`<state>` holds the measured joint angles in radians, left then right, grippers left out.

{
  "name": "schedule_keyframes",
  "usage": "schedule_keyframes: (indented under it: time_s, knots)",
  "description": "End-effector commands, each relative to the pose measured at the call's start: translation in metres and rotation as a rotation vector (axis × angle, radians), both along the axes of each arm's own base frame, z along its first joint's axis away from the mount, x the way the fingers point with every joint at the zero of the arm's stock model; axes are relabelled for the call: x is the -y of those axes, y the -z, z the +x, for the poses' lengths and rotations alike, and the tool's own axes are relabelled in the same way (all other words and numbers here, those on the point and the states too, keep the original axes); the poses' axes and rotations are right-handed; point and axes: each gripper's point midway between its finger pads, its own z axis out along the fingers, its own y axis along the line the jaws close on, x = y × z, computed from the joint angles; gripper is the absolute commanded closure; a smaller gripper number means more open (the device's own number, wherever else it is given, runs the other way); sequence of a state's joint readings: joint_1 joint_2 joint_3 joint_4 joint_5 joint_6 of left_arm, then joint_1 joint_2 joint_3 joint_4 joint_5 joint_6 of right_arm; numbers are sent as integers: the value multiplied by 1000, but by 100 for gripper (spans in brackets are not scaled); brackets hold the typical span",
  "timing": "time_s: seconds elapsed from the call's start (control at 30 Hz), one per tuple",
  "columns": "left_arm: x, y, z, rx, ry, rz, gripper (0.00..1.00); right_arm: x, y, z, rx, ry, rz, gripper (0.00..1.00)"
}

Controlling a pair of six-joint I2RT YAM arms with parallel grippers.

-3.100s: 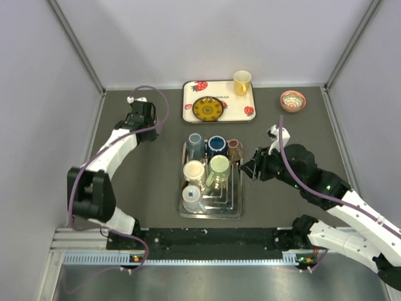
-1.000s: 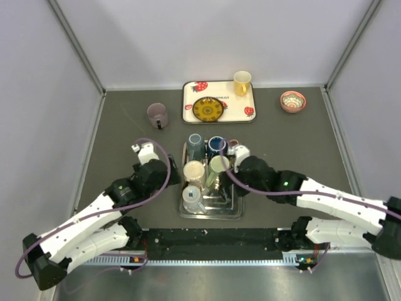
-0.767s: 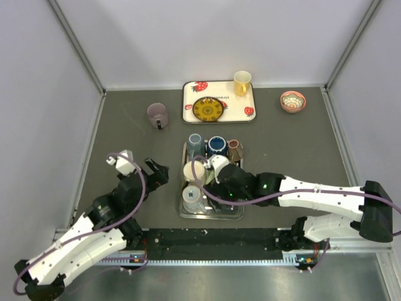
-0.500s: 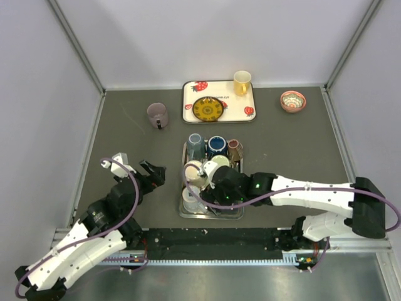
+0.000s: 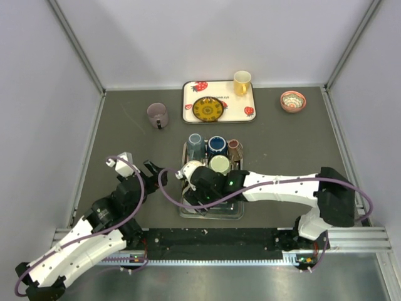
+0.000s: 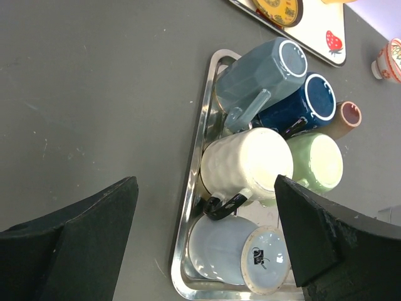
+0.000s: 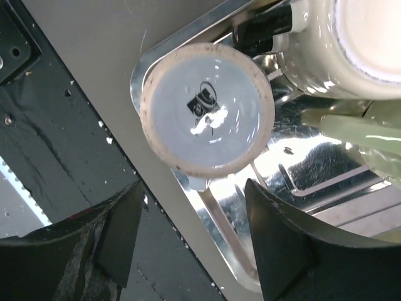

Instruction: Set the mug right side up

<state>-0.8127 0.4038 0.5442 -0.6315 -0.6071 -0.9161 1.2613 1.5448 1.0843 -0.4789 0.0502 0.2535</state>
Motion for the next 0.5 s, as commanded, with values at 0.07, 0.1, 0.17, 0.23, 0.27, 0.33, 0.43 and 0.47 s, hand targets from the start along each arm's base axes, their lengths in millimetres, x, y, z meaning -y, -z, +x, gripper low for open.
schedule_keyframes:
  time_s: [0.07,0.1,0.17,0.23,0.27,0.33,0.43,0.47]
  knots:
    - [2,6,1,1,-5,-19,5,-25,-9,9,34,6,19,42]
    - [1,5,1,2,-7,-20,5,-25,-7,11,36,10,12,44]
    - [2,6,0,-1,-4,-18,5,-25,-2,13,41,20,-9,44]
    - [1,6,0,1,-4,-18,5,-23,1,15,42,35,-23,46]
    - [1,7,0,0,-3,-18,6,-23,4,15,43,37,-33,46]
    - [1,8,0,-1,-4,-18,6,-23,6,17,44,47,-39,48]
    - [1,10,-1,-3,-3,-19,6,-24,10,17,38,54,-44,51]
    - [1,10,-1,-3,-2,-21,7,-25,9,17,38,53,-45,53]
